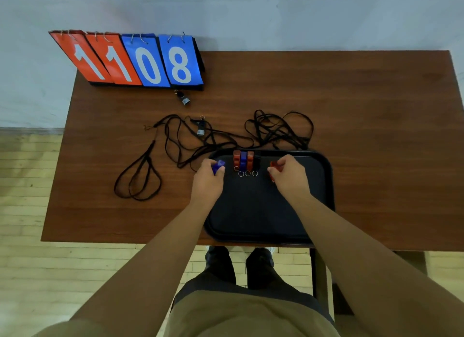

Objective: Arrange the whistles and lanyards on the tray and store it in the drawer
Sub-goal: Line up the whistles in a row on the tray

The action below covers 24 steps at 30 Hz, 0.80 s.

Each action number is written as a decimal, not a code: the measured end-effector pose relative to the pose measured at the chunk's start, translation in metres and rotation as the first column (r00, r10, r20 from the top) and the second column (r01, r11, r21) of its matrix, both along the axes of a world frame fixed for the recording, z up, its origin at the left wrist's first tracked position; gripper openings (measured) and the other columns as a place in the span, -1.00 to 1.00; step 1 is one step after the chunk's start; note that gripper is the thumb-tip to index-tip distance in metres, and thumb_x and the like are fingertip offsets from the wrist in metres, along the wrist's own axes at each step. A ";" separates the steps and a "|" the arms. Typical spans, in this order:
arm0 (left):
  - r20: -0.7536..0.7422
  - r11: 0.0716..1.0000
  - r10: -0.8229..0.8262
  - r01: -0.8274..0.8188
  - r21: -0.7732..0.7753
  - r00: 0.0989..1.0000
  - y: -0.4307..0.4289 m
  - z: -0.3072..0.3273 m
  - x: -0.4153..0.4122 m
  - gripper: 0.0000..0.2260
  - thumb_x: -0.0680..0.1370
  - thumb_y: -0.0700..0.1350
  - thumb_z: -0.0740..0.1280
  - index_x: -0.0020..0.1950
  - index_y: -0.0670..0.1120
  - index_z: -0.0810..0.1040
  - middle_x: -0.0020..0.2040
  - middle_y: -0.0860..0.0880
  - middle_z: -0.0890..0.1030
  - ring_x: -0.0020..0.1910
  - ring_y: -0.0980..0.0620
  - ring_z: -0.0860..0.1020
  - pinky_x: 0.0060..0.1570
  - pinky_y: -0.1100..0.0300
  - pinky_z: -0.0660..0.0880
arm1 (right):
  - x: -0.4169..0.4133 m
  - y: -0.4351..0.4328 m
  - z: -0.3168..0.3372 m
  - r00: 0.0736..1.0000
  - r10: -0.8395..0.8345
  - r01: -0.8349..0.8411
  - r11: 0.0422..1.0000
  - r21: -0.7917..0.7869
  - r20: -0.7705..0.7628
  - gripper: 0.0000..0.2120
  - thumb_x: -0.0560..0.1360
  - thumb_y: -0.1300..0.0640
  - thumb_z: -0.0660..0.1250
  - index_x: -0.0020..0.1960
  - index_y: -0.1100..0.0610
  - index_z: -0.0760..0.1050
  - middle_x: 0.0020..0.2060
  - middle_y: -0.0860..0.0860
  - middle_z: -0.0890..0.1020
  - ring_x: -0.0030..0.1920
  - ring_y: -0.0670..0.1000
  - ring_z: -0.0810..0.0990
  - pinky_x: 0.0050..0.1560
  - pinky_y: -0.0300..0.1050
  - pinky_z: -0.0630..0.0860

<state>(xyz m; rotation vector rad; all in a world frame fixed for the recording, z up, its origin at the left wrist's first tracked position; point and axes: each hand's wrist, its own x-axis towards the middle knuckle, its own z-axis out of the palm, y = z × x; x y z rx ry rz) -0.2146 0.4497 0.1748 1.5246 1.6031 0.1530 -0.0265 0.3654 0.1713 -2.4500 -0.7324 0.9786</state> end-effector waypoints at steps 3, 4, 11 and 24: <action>-0.033 0.986 -0.100 0.103 0.127 0.994 0.005 -0.011 0.008 -0.78 0.63 -0.07 0.31 0.23 -0.13 0.54 0.09 -0.03 0.52 0.07 0.04 0.49 -0.01 0.30 0.34 | 0.000 0.005 -0.009 0.998 0.037 -0.038 0.999 0.009 0.059 -0.80 0.57 0.04 0.39 0.11 0.12 0.50 0.02 0.07 0.61 -0.03 0.06 0.61 0.00 0.06 0.61; -0.043 0.983 -0.101 0.106 0.152 0.994 0.006 -0.016 0.011 -0.77 0.62 -0.07 0.33 0.23 -0.14 0.56 0.13 -0.07 0.51 0.13 0.01 0.48 0.06 0.30 0.31 | 0.001 0.005 -0.011 0.998 0.034 -0.035 0.999 0.022 0.056 -0.82 0.57 0.05 0.38 0.09 0.12 0.50 0.02 0.07 0.61 -0.03 0.06 0.60 -0.01 0.05 0.60; -0.111 0.986 -0.072 0.087 0.139 0.991 0.005 -0.029 0.021 -0.68 0.60 -0.11 0.37 0.31 -0.21 0.52 0.24 -0.14 0.46 0.14 -0.06 0.52 0.05 0.30 0.34 | 0.002 -0.007 -0.015 0.995 0.091 -0.092 0.996 0.017 0.046 -0.81 0.54 0.10 0.41 0.10 0.13 0.50 0.03 0.05 0.54 -0.03 0.02 0.56 -0.03 -0.03 0.57; -0.096 0.968 -0.174 0.188 0.169 0.980 0.009 -0.033 0.015 -0.75 0.59 -0.16 0.34 0.26 -0.15 0.51 0.15 -0.06 0.48 0.00 0.01 0.56 0.06 0.14 0.54 | 0.002 0.001 -0.018 0.990 0.098 -0.098 0.995 -0.007 0.100 -0.65 0.62 -0.01 0.30 0.29 0.20 0.47 0.24 0.13 0.44 0.00 0.11 0.58 -0.04 -0.01 0.55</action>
